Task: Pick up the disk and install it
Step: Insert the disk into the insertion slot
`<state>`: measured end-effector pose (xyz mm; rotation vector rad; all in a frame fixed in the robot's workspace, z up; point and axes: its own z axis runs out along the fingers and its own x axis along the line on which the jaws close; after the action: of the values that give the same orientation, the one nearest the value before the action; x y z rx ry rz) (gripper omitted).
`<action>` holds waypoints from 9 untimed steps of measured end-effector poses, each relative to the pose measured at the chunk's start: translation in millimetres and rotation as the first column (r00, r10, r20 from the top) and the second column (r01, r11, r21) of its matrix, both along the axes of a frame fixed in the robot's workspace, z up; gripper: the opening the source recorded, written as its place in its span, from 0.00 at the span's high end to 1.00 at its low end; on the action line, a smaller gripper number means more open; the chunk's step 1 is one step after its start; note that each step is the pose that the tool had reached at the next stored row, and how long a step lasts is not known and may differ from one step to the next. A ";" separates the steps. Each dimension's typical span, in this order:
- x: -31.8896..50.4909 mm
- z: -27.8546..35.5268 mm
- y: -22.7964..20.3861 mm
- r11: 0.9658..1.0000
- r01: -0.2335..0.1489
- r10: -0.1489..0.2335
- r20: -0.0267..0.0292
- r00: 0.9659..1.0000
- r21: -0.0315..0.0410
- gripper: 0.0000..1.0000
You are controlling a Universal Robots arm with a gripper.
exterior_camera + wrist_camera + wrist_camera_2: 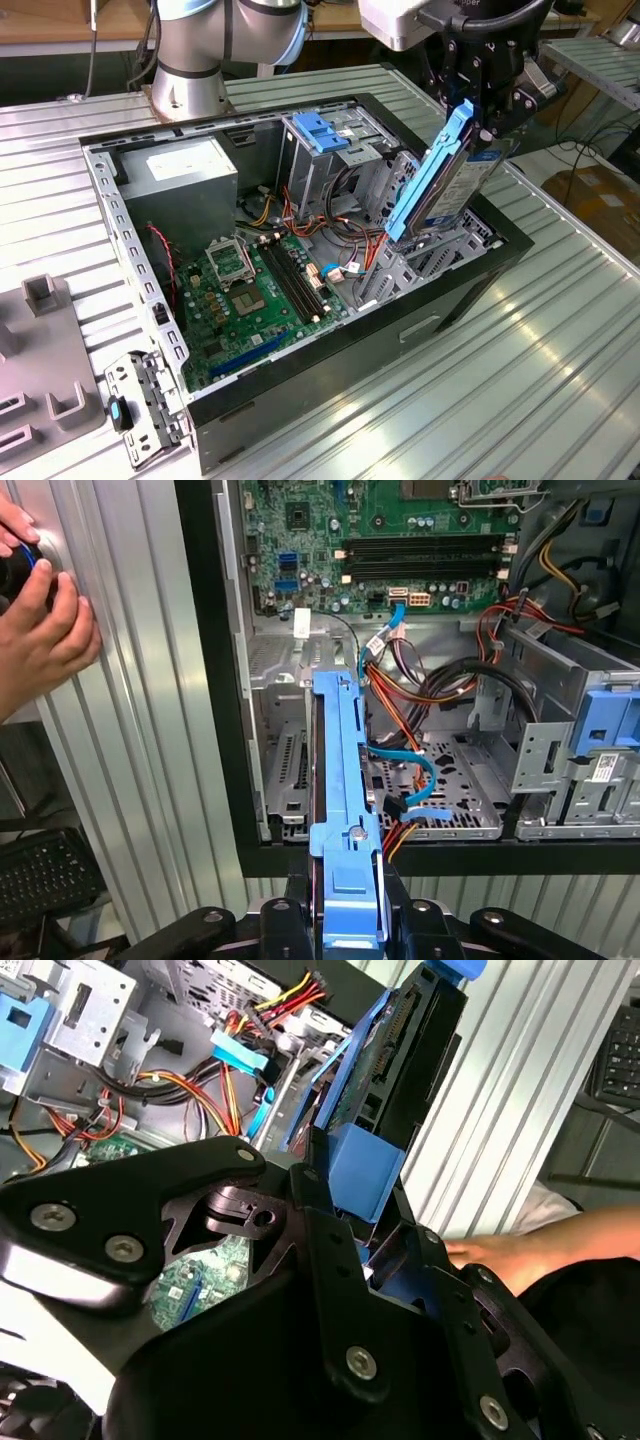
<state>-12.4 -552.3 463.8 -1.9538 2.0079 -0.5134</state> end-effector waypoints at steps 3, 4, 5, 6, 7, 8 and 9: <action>0.0 -2.7 0.0 1.000 0.000 0.000 0.017 1.000 0.000 0.63; 0.0 -3.2 0.0 1.000 0.000 0.000 0.021 1.000 0.000 0.63; 0.0 -3.9 0.0 1.000 0.000 0.000 0.028 1.000 0.000 0.63; 0.1 -3.9 0.0 1.000 0.000 0.000 0.030 1.000 0.000 0.63; 0.0 -3.9 0.0 1.000 0.000 0.000 0.030 1.000 0.000 0.63; 0.0 -3.9 0.0 1.000 0.000 0.000 0.030 1.000 0.000 0.63; 0.0 -3.9 0.0 1.000 0.000 0.000 0.030 1.000 0.000 0.63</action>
<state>-12.3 -552.3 459.9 -1.9348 1.9898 -0.5392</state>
